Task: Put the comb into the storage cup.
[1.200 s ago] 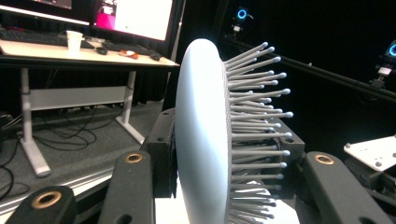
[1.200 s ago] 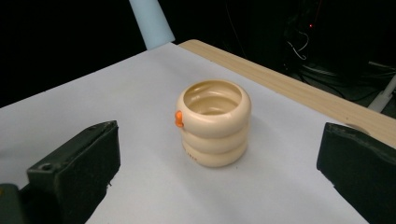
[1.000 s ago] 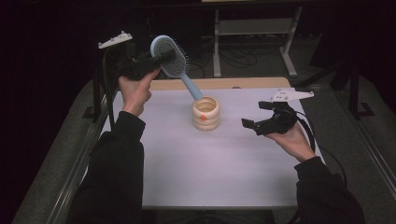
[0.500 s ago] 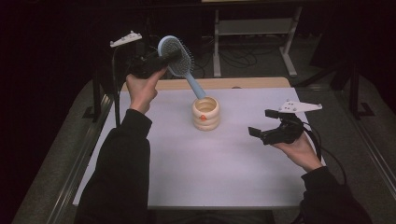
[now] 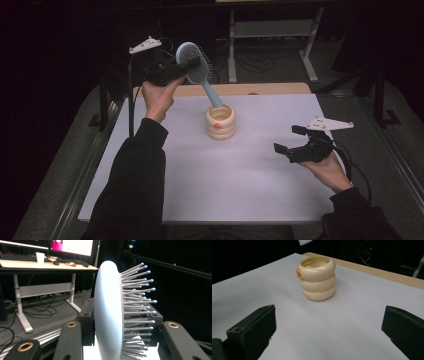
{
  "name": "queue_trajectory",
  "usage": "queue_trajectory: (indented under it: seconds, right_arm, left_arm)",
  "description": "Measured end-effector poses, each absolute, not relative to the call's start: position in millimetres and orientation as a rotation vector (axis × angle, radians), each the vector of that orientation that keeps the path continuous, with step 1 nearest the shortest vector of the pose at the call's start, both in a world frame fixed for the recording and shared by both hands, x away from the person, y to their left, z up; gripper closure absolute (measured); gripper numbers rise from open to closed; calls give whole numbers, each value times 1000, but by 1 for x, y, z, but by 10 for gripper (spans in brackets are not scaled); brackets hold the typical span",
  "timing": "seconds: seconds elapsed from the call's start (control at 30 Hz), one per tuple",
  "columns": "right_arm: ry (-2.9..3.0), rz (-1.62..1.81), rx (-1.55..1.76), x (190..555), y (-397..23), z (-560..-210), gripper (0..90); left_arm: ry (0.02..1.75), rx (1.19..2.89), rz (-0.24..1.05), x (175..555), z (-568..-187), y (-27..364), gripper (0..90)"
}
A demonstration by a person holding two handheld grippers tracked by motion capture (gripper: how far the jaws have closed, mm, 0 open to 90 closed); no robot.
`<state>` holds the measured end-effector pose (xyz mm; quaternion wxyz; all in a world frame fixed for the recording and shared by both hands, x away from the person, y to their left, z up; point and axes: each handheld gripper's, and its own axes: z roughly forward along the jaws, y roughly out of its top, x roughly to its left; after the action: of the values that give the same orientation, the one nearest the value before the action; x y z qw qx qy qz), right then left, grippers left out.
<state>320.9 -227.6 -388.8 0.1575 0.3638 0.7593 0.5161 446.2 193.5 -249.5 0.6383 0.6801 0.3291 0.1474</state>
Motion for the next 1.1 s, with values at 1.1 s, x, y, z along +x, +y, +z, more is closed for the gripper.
queue_trajectory:
  seconds: [1.1]
  right_arm:
    - [2156, 1412, 1052, 299, -244, -417, 0]
  left_arm:
    - [794, 1592, 352, 467, -294, 173, 549]
